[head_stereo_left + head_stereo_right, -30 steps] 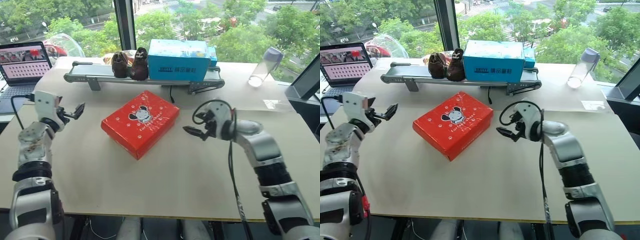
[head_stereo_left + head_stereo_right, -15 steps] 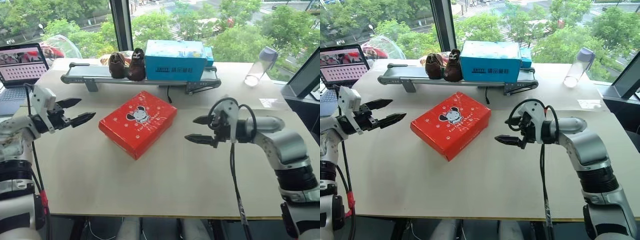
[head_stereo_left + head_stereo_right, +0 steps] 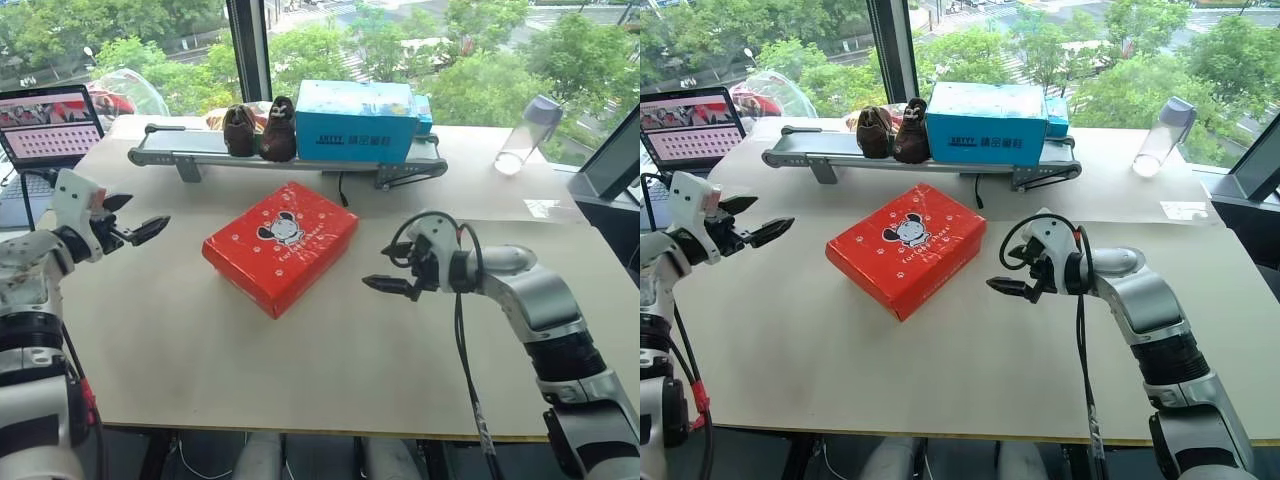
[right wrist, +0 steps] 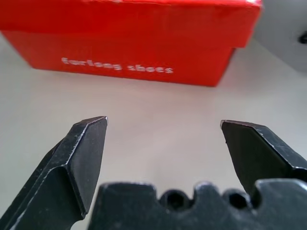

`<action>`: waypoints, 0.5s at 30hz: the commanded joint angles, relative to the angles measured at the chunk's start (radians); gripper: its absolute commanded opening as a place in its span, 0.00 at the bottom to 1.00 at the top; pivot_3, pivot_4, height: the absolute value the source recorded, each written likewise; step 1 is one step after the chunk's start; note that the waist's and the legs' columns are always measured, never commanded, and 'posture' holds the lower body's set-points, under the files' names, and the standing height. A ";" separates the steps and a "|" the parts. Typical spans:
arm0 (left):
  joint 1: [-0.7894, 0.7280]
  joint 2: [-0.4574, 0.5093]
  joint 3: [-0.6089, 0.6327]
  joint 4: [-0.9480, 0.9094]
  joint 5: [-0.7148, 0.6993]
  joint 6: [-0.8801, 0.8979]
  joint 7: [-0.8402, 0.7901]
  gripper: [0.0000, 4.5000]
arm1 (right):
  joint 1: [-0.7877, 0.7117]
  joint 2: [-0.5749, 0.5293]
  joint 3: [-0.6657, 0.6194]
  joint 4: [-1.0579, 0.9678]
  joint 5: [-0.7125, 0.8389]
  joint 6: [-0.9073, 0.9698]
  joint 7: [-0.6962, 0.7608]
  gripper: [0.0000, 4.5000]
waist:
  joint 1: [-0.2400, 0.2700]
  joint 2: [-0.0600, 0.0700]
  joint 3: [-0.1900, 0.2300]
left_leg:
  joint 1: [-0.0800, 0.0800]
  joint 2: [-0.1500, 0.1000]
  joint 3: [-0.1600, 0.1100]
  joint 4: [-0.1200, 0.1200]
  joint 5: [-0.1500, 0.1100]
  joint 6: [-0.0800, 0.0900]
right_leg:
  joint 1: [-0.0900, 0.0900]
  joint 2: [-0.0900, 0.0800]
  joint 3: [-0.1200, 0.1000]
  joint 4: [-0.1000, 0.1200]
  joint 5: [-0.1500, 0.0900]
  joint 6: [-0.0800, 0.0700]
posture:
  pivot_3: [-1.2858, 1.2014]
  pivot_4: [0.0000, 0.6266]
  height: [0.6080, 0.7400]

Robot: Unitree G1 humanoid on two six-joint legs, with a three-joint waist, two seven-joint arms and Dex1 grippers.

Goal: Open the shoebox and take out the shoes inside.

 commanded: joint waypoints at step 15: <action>-0.160 -0.017 -0.073 0.258 0.097 -0.228 -0.129 0.01 | 0.055 0.010 -0.052 -0.059 0.029 0.037 -0.054 0.00 | -0.010 0.000 0.000 | 0.001 0.000 0.000 0.000 0.000 0.000 | 0.001 0.000 0.000 0.000 0.000 0.000 | 0.52 0.24 1.00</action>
